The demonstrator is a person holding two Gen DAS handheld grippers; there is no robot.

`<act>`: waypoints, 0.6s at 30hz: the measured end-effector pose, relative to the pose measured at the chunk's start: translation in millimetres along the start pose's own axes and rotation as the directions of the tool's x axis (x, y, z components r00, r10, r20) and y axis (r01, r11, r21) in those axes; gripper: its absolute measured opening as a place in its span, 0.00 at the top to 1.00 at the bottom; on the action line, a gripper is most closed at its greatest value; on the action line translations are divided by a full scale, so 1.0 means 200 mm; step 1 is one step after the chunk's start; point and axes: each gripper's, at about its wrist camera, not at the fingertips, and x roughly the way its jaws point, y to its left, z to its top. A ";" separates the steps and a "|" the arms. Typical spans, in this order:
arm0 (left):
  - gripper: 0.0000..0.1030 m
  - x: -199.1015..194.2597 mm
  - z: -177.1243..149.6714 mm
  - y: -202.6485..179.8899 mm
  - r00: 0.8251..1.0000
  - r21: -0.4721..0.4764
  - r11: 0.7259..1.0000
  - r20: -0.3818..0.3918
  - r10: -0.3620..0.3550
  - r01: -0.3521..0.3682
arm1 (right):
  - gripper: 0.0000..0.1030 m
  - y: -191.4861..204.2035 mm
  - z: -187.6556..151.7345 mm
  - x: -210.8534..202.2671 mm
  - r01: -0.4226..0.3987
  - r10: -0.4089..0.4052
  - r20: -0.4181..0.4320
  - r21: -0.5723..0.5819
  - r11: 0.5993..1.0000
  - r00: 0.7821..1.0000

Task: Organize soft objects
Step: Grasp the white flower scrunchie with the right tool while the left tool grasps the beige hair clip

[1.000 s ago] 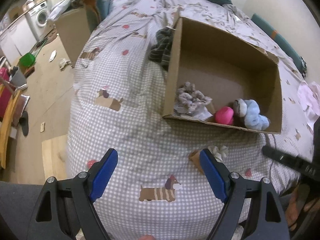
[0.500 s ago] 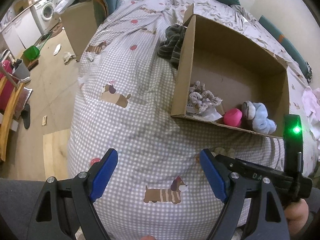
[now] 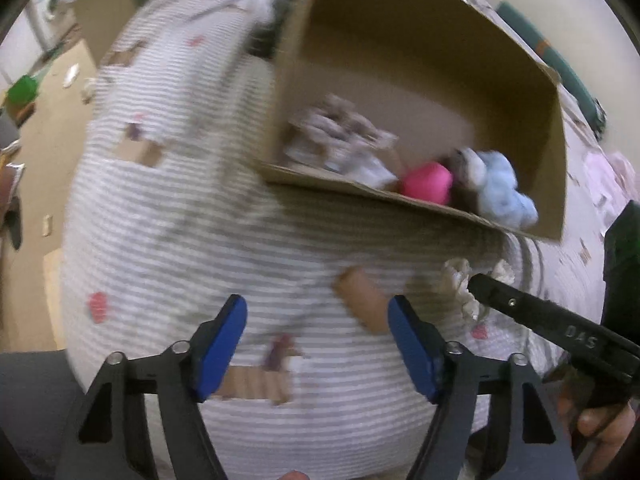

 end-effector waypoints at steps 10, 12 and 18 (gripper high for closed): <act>0.72 0.24 0.00 -0.14 0.994 0.007 1.000 -0.106 -0.004 0.005 | 0.82 -0.12 -0.04 -0.13 0.019 -0.021 0.048 0.037 0.999 0.999; 0.88 0.25 0.00 -0.15 0.994 0.016 1.000 -0.105 -0.012 0.014 | 0.82 -0.12 -0.05 -0.14 0.037 -0.039 0.055 0.032 0.999 0.998; 0.96 0.22 0.01 -0.09 0.994 -0.002 0.999 -0.099 -0.043 0.043 | 0.82 -0.13 -0.04 -0.12 0.041 -0.042 0.044 0.035 0.999 0.998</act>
